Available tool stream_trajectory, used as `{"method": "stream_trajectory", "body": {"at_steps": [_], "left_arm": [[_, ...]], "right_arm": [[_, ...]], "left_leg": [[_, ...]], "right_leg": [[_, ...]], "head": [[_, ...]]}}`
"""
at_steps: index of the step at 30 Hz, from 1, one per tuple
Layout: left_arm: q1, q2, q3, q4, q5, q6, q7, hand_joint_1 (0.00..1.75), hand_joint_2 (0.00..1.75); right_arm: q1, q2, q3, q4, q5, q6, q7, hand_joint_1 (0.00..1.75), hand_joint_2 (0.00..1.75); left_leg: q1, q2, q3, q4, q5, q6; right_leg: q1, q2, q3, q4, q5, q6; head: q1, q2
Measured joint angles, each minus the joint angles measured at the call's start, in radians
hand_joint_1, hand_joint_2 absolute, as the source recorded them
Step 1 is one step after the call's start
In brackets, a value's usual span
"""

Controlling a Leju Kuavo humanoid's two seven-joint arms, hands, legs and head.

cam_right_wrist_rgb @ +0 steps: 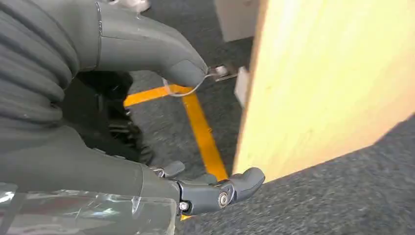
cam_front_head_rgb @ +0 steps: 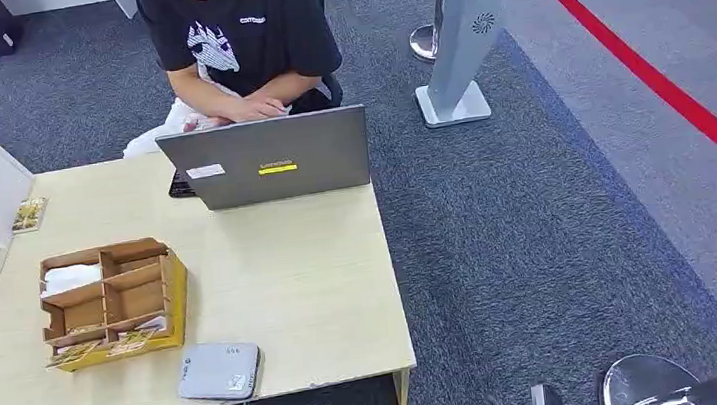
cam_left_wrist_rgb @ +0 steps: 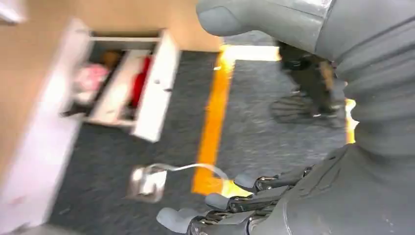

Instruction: Pass the card to the sensor for recognition and then transmit it.

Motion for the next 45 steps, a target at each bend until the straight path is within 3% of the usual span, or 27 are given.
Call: {"method": "stream_trajectory", "body": {"at_steps": [12, 26, 34, 45], "left_arm": [[0.107, -0.075, -0.012, -0.404, 0.163, -0.052, -0.036, 0.00, 1.75], [0.243, -0.144, -0.163, -0.880, 0.305, -0.021, -0.061, 0.00, 1.75], [0.224, -0.148, -0.278, -1.054, 0.133, 0.091, -0.048, 0.00, 1.75], [0.103, -0.108, -0.370, -1.078, -0.211, 0.259, 0.027, 0.00, 1.75]], "right_arm": [[-0.026, 0.018, -0.069, 0.006, -0.018, 0.001, -0.048, 0.00, 1.75], [-0.048, 0.037, -0.148, 0.010, 0.001, -0.017, -0.088, 0.00, 1.75], [-0.073, 0.050, -0.182, 0.011, 0.036, -0.016, -0.087, 0.00, 1.75], [-0.108, 0.069, -0.190, 0.016, 0.080, -0.016, -0.057, 0.00, 1.75]], "left_leg": [[0.000, 0.000, 0.000, 0.000, 0.000, 0.000], [0.000, 0.000, 0.000, 0.000, 0.000, 0.000], [0.000, 0.001, 0.001, 0.000, 0.000, 0.000], [0.000, 0.001, 0.001, 0.001, 0.001, -0.001]], "right_leg": [[0.000, 0.000, 0.000, 0.000, 0.000, 0.000], [0.000, 0.000, 0.000, 0.000, 0.000, 0.000], [0.000, 0.001, 0.000, 0.000, 0.001, 0.000], [0.000, 0.001, -0.001, 0.000, 0.001, 0.000]], "head": [[0.000, 0.000], [0.000, 0.000], [0.000, 0.000], [-0.001, 0.000]]}}
